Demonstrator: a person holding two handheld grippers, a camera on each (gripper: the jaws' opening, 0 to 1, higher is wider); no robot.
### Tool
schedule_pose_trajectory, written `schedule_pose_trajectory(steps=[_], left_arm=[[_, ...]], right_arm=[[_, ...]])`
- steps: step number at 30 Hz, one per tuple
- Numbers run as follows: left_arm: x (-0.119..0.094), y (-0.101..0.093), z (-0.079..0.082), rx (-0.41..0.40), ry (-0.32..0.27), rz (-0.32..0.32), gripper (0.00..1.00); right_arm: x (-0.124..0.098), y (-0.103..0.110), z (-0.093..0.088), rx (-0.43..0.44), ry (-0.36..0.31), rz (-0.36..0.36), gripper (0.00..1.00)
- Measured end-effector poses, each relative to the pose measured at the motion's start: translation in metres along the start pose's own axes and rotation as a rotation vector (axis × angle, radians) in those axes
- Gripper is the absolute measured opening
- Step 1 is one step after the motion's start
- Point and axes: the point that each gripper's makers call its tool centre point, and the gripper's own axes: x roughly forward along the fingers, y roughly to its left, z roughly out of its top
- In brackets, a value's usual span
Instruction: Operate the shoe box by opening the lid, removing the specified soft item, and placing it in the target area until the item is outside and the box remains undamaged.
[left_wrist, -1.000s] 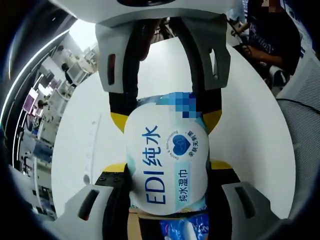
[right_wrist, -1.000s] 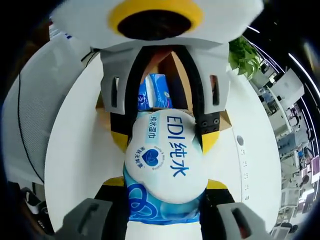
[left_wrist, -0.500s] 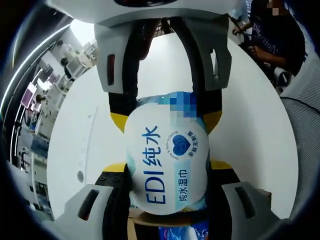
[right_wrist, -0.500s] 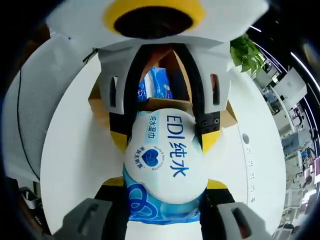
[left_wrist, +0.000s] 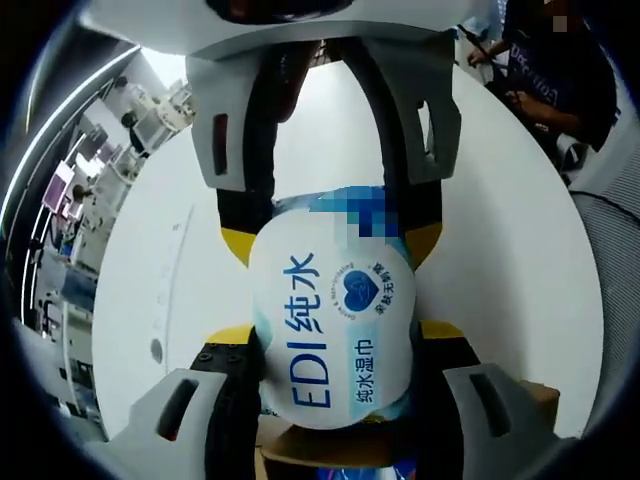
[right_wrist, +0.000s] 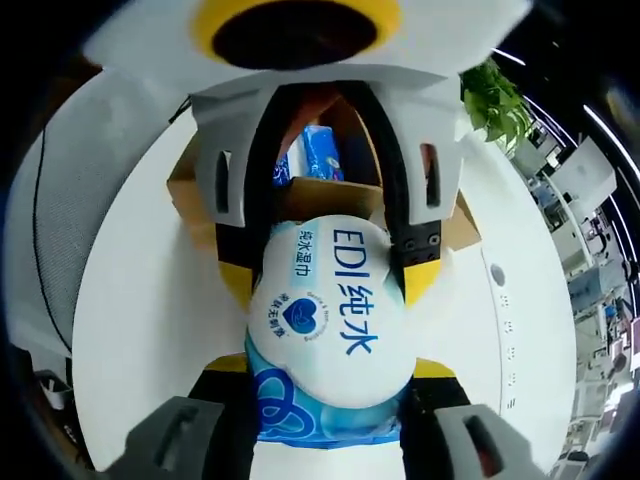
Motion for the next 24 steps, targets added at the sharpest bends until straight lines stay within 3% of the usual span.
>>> schedule_pose_trajectory(steps=[8,24], left_arm=[[0.007,-0.003,-0.005,0.008,0.018,-0.002,0.57],[0.008,0.000,-0.003,-0.021,0.007,-0.009,0.56]], right_arm=[[0.014,0.002,-0.005,-0.015,0.018,0.009,0.55],[0.014,-0.003,-0.008,0.003,0.001,0.007,0.54]])
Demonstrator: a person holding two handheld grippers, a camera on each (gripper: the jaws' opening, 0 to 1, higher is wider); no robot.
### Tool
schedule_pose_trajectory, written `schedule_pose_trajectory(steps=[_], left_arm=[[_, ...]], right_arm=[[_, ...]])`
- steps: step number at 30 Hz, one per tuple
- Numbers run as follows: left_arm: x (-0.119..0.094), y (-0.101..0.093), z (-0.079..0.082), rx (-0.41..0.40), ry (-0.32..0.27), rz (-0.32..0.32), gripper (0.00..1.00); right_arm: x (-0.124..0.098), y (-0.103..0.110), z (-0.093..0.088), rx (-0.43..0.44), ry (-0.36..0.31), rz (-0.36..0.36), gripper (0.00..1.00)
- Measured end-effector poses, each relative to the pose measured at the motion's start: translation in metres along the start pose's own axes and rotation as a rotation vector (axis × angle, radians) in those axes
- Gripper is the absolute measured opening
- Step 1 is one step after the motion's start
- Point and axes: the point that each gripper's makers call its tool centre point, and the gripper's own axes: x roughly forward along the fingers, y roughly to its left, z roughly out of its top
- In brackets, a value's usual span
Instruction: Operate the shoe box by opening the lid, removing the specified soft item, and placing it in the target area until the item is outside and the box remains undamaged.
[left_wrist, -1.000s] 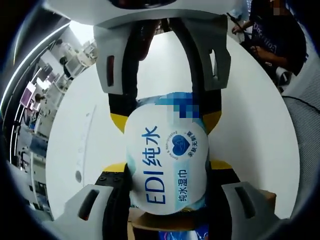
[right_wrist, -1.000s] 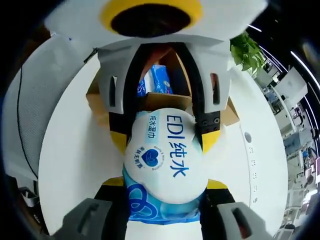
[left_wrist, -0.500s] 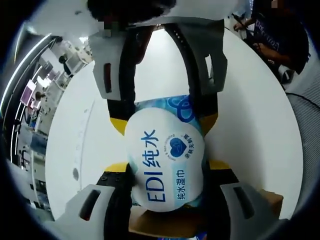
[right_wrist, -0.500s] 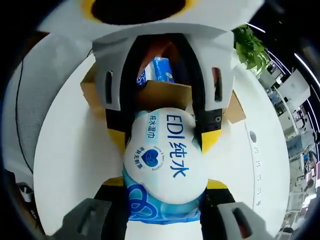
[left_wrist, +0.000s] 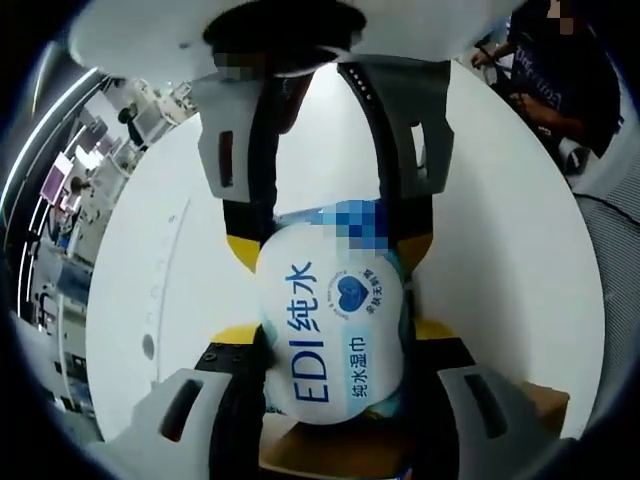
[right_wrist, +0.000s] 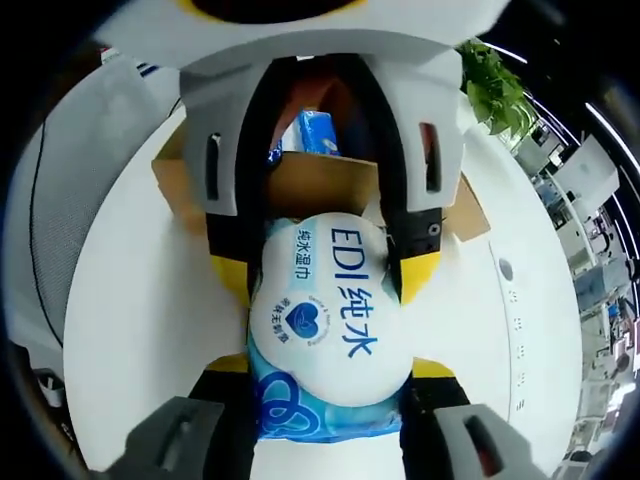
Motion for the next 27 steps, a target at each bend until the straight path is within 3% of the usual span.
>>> schedule_pose_trajectory(steps=[18,27], left_arm=[[-0.011,-0.001,-0.002,-0.010,0.009,0.002,0.57],[-0.026,0.002,0.005,-0.041,-0.025,0.028,0.56]], right_arm=[[-0.011,-0.001,0.001,0.025,0.015,-0.030,0.51],[-0.020,0.000,0.001,0.046,0.021,-0.049,0.52]])
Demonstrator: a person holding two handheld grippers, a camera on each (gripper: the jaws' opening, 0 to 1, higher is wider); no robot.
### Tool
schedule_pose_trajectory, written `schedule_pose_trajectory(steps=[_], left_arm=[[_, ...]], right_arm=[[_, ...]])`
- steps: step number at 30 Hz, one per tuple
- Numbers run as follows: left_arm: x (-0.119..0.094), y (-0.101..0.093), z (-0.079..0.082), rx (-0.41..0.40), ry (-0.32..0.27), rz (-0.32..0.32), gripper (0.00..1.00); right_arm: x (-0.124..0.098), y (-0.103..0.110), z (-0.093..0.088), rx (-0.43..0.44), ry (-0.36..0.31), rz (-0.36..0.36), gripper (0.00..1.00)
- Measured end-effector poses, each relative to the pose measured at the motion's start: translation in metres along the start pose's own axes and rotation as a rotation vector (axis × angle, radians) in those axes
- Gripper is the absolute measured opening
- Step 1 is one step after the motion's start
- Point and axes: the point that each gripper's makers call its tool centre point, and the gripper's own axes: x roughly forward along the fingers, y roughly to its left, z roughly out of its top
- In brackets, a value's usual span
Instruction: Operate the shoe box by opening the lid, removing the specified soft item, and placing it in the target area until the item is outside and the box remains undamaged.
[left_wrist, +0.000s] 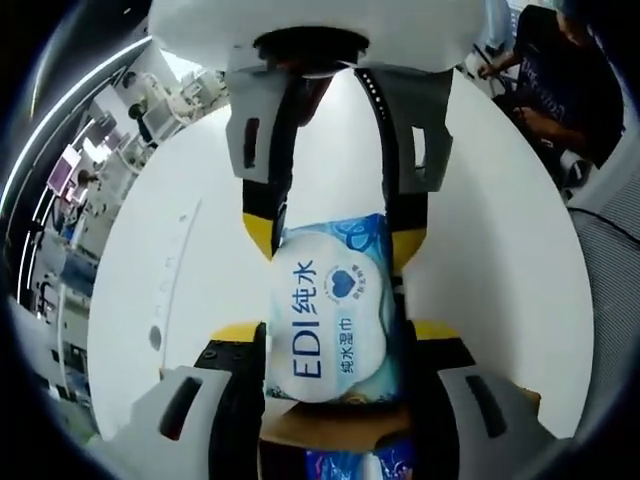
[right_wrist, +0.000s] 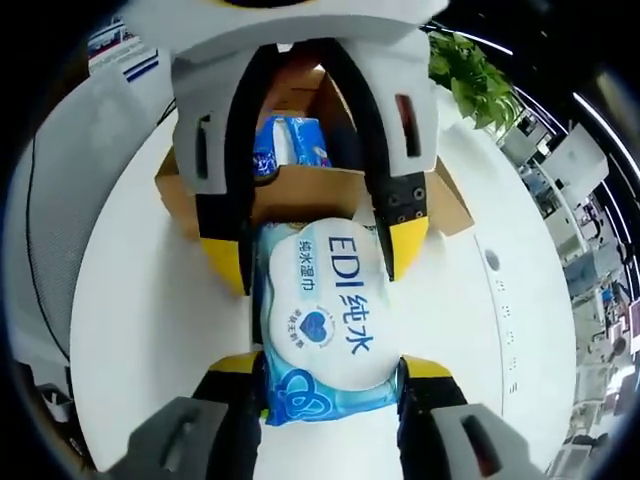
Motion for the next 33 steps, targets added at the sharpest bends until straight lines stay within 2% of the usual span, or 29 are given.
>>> schedule_pose_trajectory(steps=[8,16,24,29,33], left_arm=[[-0.019,0.002,0.007,-0.058,-0.054,0.016,0.58],[-0.038,0.002,0.009,-0.085,-0.088,0.034,0.59],[-0.066,-0.002,0.006,-0.158,-0.148,0.059,0.60],[-0.078,-0.004,-0.004,-0.185,-0.160,0.067,0.61],[-0.092,-0.004,-0.005,-0.254,-0.207,0.086,0.62]], right_arm=[[-0.018,-0.001,-0.002,0.132,-0.043,-0.039,0.56],[-0.034,0.000,-0.005,0.223,-0.068,-0.078,0.59],[-0.049,0.005,0.001,0.383,-0.154,-0.125,0.63],[-0.055,0.021,0.007,0.409,-0.173,-0.126,0.62],[-0.056,0.022,0.012,0.431,-0.193,-0.142,0.63]])
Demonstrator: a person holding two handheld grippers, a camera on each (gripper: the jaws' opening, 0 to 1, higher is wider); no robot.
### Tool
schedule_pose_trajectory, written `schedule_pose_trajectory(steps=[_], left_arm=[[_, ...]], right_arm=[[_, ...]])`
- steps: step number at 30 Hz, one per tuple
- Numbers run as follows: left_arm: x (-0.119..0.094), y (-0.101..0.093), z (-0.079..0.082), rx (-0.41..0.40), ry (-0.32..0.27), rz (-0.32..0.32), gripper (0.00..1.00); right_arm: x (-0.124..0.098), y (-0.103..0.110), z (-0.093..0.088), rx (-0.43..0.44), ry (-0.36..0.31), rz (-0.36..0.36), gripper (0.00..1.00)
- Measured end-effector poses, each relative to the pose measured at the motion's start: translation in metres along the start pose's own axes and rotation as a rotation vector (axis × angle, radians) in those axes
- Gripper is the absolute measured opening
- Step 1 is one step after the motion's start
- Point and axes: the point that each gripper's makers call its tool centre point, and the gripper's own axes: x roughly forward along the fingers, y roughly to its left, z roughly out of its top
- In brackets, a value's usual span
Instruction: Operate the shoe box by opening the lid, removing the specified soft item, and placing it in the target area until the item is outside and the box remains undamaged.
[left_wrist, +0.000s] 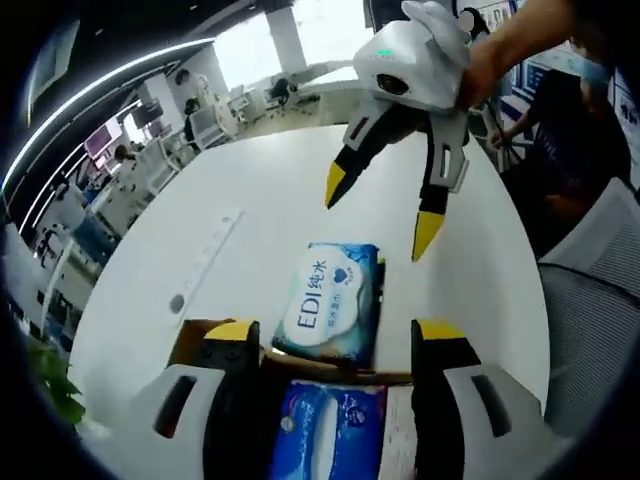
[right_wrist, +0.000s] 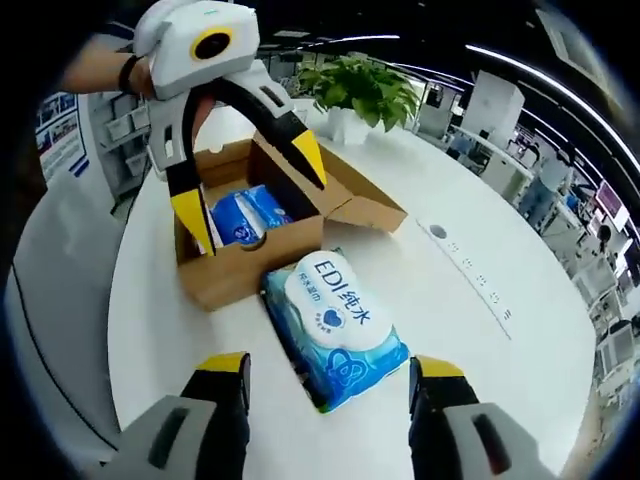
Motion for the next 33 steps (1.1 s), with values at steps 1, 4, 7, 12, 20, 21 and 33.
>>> schedule_pose_trajectory(steps=[1,4,7,12,20,21,33], left_arm=[[-0.003,0.000,-0.001,-0.017,-0.006,0.004,0.62],[-0.011,-0.006,-0.008,-0.037,-0.009,0.013,0.62],[-0.018,-0.008,-0.011,-0.093,-0.031,0.029,0.62],[-0.035,-0.004,-0.018,-0.136,-0.051,0.059,0.62],[-0.058,0.004,-0.025,-0.169,-0.074,0.102,0.62],[-0.059,0.005,-0.026,-0.169,-0.076,0.109,0.62],[-0.080,0.013,-0.043,-0.199,-0.078,0.135,0.61]], right_arm=[[0.000,0.001,0.001,0.017,-0.009,-0.005,0.63],[-0.003,0.007,0.008,0.084,-0.057,-0.014,0.64],[-0.004,0.011,0.012,0.129,-0.091,-0.028,0.64],[-0.004,0.017,0.011,0.186,-0.116,-0.036,0.63],[-0.012,0.025,0.023,0.277,-0.171,-0.044,0.61],[-0.012,0.026,0.024,0.280,-0.174,-0.046,0.61],[-0.016,0.046,0.033,0.333,-0.186,-0.041,0.60]])
